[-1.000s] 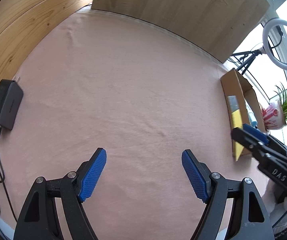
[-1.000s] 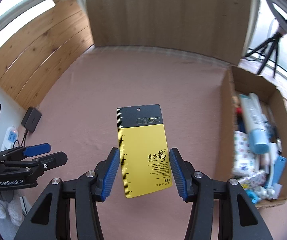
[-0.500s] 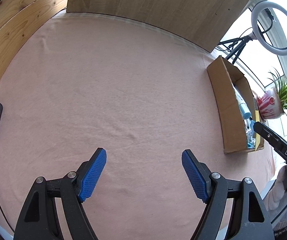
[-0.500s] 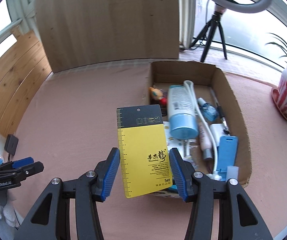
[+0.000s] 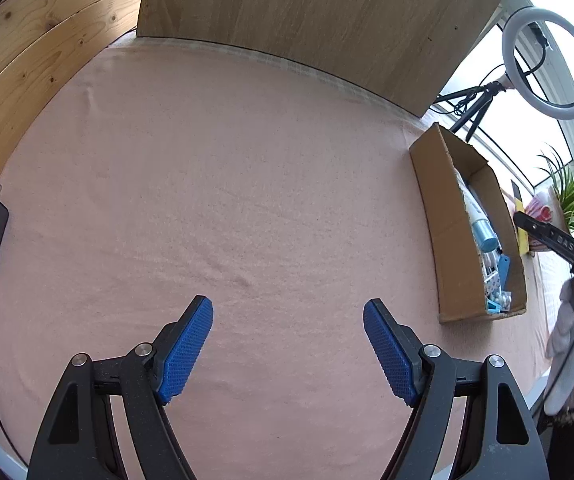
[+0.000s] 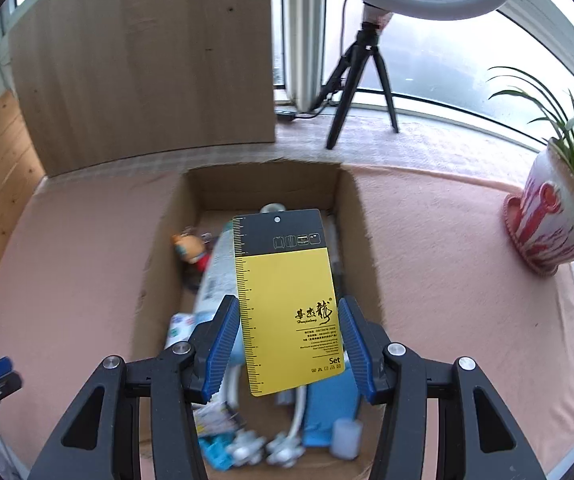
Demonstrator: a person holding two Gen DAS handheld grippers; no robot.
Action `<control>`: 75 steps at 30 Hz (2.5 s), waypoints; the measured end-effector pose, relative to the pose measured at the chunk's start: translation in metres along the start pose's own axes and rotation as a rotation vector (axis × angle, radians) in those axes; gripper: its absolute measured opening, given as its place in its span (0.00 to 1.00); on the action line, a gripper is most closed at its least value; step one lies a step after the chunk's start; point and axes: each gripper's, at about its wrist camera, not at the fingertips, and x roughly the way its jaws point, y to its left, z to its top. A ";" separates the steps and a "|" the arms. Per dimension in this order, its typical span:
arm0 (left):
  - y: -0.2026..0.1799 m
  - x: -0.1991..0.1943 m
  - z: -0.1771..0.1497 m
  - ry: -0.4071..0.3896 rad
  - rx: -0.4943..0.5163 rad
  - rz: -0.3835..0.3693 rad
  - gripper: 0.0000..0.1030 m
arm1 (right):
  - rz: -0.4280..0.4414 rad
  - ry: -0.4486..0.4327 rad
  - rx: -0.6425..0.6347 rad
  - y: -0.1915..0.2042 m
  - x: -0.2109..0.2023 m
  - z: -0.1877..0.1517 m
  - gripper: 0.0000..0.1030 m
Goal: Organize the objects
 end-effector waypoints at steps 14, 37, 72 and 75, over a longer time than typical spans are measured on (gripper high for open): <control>-0.010 -0.007 -0.006 -0.004 0.017 0.033 0.78 | 0.044 0.044 0.009 -0.013 0.041 0.024 0.47; -0.001 -0.032 0.007 -0.051 0.071 0.045 0.78 | 0.027 0.002 0.084 0.007 -0.009 0.007 0.53; 0.022 -0.095 -0.048 -0.149 0.195 0.150 0.79 | 0.064 -0.118 0.035 0.177 -0.107 -0.144 0.54; 0.021 -0.093 -0.053 -0.137 0.197 0.146 0.79 | 0.062 -0.108 0.063 0.174 -0.104 -0.147 0.54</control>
